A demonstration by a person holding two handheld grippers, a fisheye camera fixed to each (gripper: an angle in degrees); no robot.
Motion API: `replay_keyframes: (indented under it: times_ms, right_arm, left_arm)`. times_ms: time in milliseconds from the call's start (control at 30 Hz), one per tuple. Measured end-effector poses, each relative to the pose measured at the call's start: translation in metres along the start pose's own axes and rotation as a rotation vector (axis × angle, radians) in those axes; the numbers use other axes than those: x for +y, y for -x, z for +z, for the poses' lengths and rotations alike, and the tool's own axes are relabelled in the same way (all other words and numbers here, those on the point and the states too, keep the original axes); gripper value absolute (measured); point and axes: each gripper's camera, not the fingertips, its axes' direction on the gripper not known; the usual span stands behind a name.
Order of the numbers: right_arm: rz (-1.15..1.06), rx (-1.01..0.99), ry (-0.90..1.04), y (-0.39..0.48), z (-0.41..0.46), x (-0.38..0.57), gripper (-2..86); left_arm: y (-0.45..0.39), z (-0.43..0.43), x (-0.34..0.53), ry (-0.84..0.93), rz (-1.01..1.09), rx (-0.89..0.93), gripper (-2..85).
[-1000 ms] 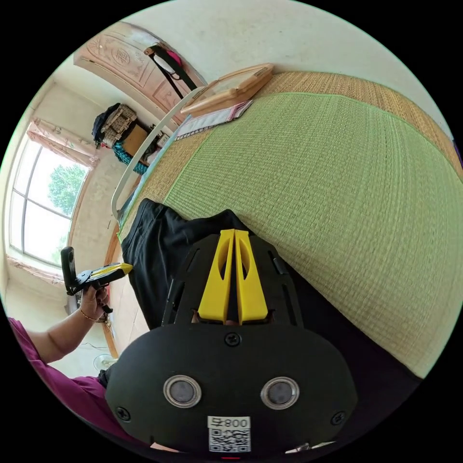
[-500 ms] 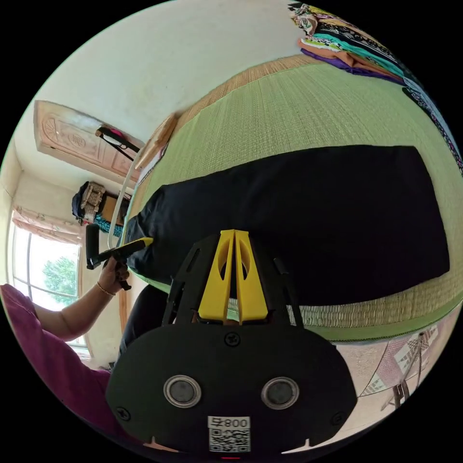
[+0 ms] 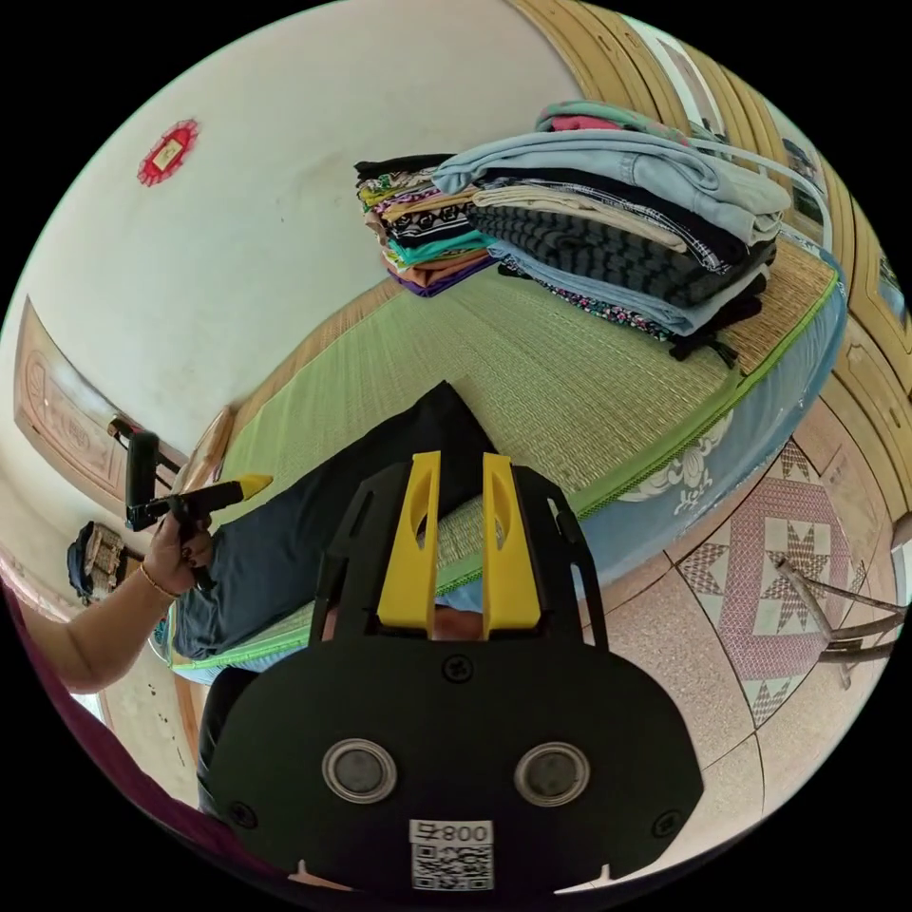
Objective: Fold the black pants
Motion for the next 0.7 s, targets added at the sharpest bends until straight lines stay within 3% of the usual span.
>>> replay_keyframes:
  times_ms: [233, 400, 700]
  right_arm:
    - [-0.001, 0.018, 0.076, -0.03, 0.004, 0.01, 9.1]
    - [0.005, -0.013, 0.077, -0.05, -0.001, 0.021, 8.7]
    - [0.026, -0.075, 0.07, -0.095, -0.017, 0.042, 8.2]
  left_arm:
    - [-0.05, 0.107, -0.159, 0.189, 0.214, -0.07, 9.2]
    - [-0.069, 0.156, -0.21, 0.288, 0.258, -0.155, 9.0]
    - [-0.097, 0.188, -0.269, 0.292, 0.3, -0.091, 4.6]
